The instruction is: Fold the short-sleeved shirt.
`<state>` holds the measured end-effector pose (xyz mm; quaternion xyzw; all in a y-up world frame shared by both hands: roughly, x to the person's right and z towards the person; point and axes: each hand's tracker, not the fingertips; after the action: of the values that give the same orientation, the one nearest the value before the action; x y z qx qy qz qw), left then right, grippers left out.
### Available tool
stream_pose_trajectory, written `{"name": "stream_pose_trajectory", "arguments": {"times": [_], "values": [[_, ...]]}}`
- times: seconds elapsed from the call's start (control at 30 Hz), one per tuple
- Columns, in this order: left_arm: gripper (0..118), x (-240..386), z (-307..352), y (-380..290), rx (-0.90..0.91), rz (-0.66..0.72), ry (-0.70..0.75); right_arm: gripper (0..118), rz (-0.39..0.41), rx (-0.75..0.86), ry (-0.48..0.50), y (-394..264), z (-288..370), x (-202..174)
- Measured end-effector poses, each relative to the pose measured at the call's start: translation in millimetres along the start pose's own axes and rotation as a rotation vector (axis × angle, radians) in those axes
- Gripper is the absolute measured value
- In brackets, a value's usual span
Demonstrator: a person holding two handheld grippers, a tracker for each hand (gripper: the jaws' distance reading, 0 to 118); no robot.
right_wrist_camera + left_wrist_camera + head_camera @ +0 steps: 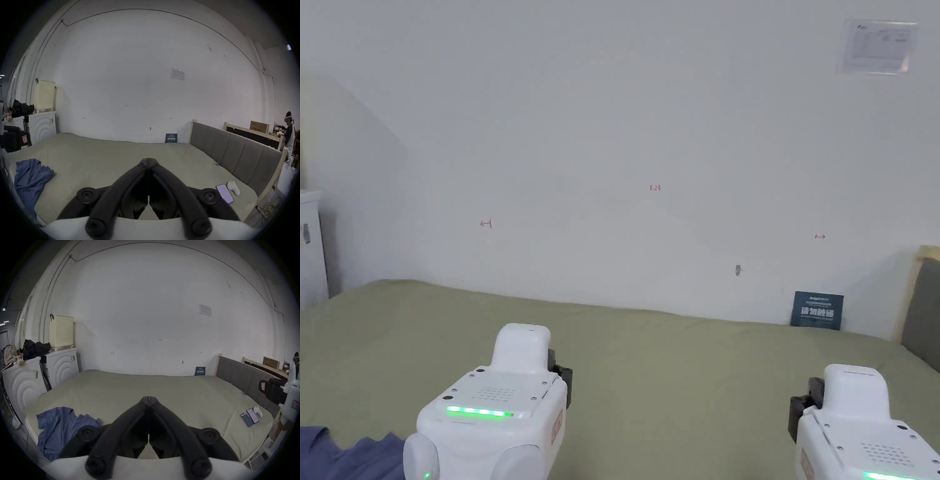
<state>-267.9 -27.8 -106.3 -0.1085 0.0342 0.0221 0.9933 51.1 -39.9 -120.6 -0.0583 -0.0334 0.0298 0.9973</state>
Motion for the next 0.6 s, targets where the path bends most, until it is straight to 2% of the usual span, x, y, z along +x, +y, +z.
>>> {"name": "stream_pose_trajectory", "arguments": {"times": [0.13, 0.2, 0.4, 0.5, 0.6], "values": [[0, -20.4, 2.1, -3.3, -0.024, -0.016, 0.035, 0, -0.006, -0.018, 0.035, -3.7, -7.2, -16.9], [0, -42.1, 6.2, -4.3, -0.026, -0.014, 0.11, 0, -0.002, -0.026, 0.087, -5.4, -10.4, -37.6], [0, -128.0, 60.5, -1.8, -0.021, 0.029, 0.343, 0, 0.018, -0.016, 0.331, -4.2, -16.5, -137.1], [0, -173.0, 91.6, -4.6, -0.03, 0.034, 0.462, 0, 0.002, -0.022, 0.461, -5.2, -14.0, -187.4], [0, -208.2, 115.9, -9.6, -0.044, 0.045, 0.555, 0, 0.005, -0.028, 0.548, -4.4, -9.3, -226.7]]}}
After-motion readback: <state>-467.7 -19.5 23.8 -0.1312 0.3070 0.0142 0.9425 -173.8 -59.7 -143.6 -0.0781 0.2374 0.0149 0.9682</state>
